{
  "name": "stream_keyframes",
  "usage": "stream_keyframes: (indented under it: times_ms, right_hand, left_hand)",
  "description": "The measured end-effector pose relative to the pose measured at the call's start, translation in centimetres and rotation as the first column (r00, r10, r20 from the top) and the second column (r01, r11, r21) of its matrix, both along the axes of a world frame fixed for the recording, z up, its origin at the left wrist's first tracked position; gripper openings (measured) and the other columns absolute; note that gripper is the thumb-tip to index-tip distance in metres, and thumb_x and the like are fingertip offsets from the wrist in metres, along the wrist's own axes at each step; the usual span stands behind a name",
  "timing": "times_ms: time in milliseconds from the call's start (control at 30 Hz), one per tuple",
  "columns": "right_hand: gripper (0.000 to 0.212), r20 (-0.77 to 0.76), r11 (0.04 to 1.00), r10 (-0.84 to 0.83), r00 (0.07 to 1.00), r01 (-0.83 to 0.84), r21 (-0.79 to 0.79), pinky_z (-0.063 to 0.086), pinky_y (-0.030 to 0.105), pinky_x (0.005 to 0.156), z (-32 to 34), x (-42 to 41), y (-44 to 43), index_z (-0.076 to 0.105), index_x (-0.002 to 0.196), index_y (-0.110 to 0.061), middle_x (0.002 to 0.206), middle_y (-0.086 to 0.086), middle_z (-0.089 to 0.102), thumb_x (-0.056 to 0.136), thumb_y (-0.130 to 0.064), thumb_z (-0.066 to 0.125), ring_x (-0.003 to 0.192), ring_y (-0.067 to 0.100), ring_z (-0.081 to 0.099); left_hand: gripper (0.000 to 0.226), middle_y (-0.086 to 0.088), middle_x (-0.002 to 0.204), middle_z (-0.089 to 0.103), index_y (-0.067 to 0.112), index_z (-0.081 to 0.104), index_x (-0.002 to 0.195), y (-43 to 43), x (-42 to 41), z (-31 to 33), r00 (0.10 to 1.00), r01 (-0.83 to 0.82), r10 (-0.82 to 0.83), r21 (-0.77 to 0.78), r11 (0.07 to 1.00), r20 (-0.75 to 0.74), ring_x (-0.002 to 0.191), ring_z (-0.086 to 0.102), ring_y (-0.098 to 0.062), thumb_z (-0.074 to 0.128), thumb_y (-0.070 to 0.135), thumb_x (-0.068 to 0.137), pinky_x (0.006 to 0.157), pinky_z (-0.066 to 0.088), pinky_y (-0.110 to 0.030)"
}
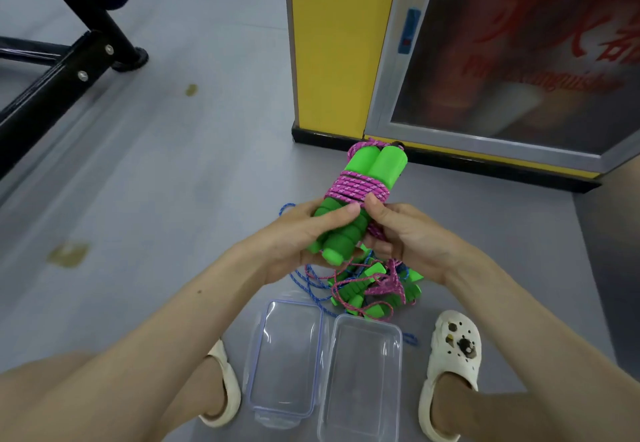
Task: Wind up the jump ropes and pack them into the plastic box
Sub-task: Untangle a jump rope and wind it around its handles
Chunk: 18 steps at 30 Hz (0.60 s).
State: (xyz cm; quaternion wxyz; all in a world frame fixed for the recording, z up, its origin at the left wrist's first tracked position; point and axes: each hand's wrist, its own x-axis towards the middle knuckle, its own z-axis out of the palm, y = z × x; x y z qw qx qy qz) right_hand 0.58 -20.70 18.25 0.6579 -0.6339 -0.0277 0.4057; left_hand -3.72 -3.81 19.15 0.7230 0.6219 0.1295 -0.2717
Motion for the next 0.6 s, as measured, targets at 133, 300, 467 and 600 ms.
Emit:
stream_keyframes:
  times_ms: [133,300,467,600]
  right_hand:
    - [0.055,0.072,0.992,-0.03,0.997,0.038,-0.117,0.041,0.019,0.045,0.1,0.1,0.2,0.063,0.091,0.001,0.06,0.007,0.059,0.077,-0.053,0.055,0.046,0.012,0.047]
    - [0.04,0.155,0.962,-0.085,0.984,0.122,-0.244,0.041,0.018,0.043,-0.2,-0.1,0.4,0.063,0.072,-0.012,0.058,0.007,0.06,0.086,-0.048,0.056,0.04,0.009,0.047]
    - [0.021,0.223,0.941,0.009,0.975,0.067,-0.332,0.034,0.015,0.04,-0.7,-0.2,0.0,0.063,0.098,-0.012,0.063,0.003,0.06,0.081,-0.017,0.073,0.041,0.004,0.048]
    - [0.007,0.372,0.903,0.04,0.928,0.126,-0.41,0.042,0.012,0.056,-1.1,-0.1,-0.2,0.07,0.086,-0.014,0.07,0.002,0.064,0.089,-0.017,0.064,0.057,0.003,0.054]
  left_hand:
    - [0.039,-0.01,0.098,0.072,0.014,0.058,0.115,0.1,0.1,-0.2,0.998,-0.055,0.054,0.024,0.998,0.023,0.078,0.07,-0.032,0.069,0.028,0.081,0.059,0.057,-0.031]
    - [0.037,-0.004,0.086,0.071,0.014,0.059,0.111,0.2,0.7,-0.3,0.979,-0.185,0.159,0.222,0.957,0.13,0.061,0.07,-0.02,0.077,0.015,0.078,0.054,0.056,-0.027]
    - [0.04,-0.009,0.089,0.068,0.014,0.057,0.112,0.6,0.8,-0.3,0.958,-0.237,0.181,0.265,0.935,0.22,0.059,0.068,-0.016,0.077,0.012,0.078,0.05,0.052,-0.023]
    - [0.042,-0.011,0.091,0.069,0.015,0.058,0.113,0.5,0.6,-0.5,0.955,-0.217,0.134,0.312,0.925,0.265,0.067,0.069,-0.021,0.078,0.013,0.076,0.056,0.054,-0.026]
